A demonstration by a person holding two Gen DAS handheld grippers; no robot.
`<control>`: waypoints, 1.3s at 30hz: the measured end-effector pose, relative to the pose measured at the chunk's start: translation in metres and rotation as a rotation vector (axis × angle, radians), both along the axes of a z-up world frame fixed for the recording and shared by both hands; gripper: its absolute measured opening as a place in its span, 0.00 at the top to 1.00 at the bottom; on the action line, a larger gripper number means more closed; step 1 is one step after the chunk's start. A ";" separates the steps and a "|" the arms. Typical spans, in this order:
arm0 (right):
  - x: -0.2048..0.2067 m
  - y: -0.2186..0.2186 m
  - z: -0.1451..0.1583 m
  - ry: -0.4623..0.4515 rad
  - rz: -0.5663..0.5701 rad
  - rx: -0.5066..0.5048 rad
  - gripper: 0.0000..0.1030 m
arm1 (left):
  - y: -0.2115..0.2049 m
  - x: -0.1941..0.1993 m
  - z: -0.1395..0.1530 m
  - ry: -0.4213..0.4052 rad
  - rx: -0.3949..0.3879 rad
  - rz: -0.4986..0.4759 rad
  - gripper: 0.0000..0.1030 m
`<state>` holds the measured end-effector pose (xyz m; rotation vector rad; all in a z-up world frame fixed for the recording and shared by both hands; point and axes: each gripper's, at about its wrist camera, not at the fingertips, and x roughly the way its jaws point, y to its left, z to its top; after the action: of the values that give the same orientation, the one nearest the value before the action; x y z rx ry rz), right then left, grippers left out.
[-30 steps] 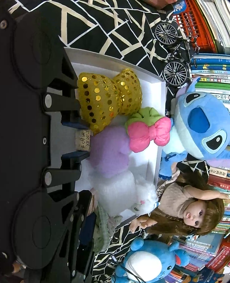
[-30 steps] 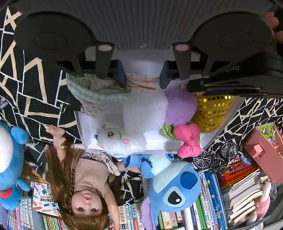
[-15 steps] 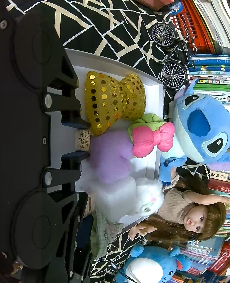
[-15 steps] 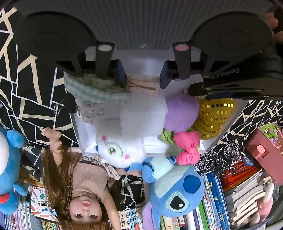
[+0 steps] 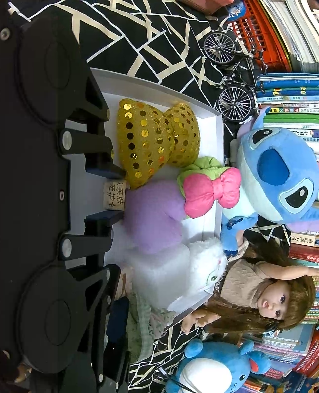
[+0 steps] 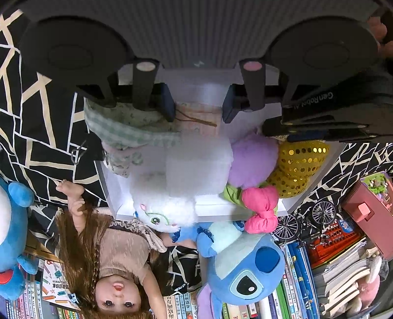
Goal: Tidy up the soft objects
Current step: 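Lower both packets into the box and open both tools, then withdraw both tools from the box toward the items on the bedspread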
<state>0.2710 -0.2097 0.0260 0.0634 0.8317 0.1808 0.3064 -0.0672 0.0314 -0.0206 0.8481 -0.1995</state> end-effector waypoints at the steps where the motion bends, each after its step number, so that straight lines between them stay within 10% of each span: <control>1: 0.000 0.000 0.000 -0.001 -0.001 0.002 0.47 | 0.000 0.000 0.000 -0.001 0.002 0.000 0.70; 39: -0.079 -0.009 0.033 -0.180 0.081 -0.006 0.26 | 0.022 -0.086 0.037 -0.129 -0.028 -0.043 0.40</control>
<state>0.1919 -0.2187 0.0590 0.0075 0.6558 0.2568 0.2200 -0.0455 0.0688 -0.0153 0.7178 -0.2508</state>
